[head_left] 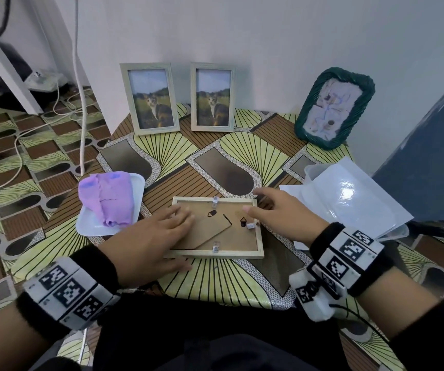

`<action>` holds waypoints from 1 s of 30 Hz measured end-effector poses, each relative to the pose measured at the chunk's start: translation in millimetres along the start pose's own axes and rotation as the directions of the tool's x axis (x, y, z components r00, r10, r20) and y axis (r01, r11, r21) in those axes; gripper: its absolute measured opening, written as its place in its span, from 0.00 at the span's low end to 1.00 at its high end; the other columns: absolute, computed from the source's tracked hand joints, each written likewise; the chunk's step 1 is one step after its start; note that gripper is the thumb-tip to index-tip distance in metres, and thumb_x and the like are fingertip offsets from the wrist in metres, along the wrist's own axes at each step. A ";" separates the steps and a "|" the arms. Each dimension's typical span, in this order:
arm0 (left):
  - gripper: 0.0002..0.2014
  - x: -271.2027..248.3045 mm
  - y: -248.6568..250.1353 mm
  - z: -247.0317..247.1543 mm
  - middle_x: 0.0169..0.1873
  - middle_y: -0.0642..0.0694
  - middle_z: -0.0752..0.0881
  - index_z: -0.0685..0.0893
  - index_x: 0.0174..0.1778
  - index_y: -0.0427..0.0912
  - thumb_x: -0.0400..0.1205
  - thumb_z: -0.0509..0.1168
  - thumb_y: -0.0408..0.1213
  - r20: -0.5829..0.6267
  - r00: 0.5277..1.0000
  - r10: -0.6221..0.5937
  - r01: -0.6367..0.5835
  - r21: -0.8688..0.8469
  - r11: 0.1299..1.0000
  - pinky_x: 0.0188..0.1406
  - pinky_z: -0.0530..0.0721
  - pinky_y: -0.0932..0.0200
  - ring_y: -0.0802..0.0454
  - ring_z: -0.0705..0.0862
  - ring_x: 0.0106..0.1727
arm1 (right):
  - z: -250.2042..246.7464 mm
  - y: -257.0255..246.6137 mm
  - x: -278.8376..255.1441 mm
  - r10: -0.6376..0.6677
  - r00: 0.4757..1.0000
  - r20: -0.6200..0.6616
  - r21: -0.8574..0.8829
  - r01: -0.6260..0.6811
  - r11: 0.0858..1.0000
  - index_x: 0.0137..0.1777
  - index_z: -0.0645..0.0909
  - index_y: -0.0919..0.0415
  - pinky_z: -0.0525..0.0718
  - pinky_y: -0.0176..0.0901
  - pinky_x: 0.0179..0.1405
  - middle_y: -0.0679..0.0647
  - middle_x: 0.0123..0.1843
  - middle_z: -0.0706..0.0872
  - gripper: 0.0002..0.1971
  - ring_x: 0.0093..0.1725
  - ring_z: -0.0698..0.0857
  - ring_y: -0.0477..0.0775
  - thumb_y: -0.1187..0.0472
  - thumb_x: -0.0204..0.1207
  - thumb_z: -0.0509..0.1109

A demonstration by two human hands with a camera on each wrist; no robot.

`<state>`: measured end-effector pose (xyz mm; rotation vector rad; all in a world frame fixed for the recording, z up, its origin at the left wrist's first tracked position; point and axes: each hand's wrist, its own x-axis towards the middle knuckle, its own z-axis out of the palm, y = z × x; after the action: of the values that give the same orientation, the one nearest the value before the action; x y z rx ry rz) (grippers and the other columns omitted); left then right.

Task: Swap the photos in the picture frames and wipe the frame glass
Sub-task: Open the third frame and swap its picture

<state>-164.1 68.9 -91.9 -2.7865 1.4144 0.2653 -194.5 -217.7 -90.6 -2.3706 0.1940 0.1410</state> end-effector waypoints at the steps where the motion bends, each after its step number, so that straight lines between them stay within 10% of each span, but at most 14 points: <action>1: 0.45 1.3 -0.8 0.7 0.86 0.52 0.47 0.44 0.86 0.48 0.79 0.49 0.70 0.014 1.000 0.008 -0.008 0.020 1.000 0.77 0.35 0.69 0.59 0.39 0.85 | 0.1 0.8 0.8 -0.001 1.000 0.024 -0.002 0.001 1.000 0.79 0.71 0.54 0.75 0.51 0.74 0.49 0.74 0.79 0.31 0.72 0.77 0.50 0.42 0.79 0.70; 11: 0.34 2.2 -8.0 -3.7 0.85 0.48 0.55 0.50 0.86 0.50 0.85 0.46 0.60 0.015 0.993 0.118 -0.119 0.031 0.992 0.84 0.54 0.58 0.54 0.50 0.86 | -1.5 2.7 -2.2 -0.047 0.999 0.024 -0.011 0.048 0.999 0.61 0.85 0.57 0.80 0.52 0.64 0.50 0.57 0.87 0.18 0.57 0.84 0.50 0.44 0.83 0.65; 21: 0.25 -3.0 -0.8 -37.9 0.69 0.54 0.83 0.78 0.75 0.48 0.86 0.51 0.53 -0.345 0.931 0.122 -0.218 -0.255 0.942 0.64 0.83 0.57 0.57 0.83 0.68 | -13.7 -2.3 -11.2 0.123 0.991 -0.043 0.658 -0.065 0.750 0.51 0.86 0.69 0.82 0.35 0.31 0.57 0.40 0.90 0.19 0.34 0.86 0.47 0.50 0.84 0.66; 30: 0.17 16.1 13.5 -52.3 0.52 0.78 0.84 0.77 0.70 0.54 0.87 0.59 0.34 -0.550 0.825 -0.128 -0.218 -0.519 0.827 0.45 0.78 0.79 0.75 0.83 0.52 | -39.4 -20.8 -18.8 0.102 0.982 -0.157 0.846 0.080 0.527 0.64 0.82 0.64 0.86 0.50 0.51 0.47 0.49 0.90 0.19 0.54 0.88 0.52 0.50 0.87 0.61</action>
<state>-157.8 43.8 -41.9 -3.5326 1.7518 -0.2259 -207.4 -228.3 -45.3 -1.3638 0.2892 -0.1595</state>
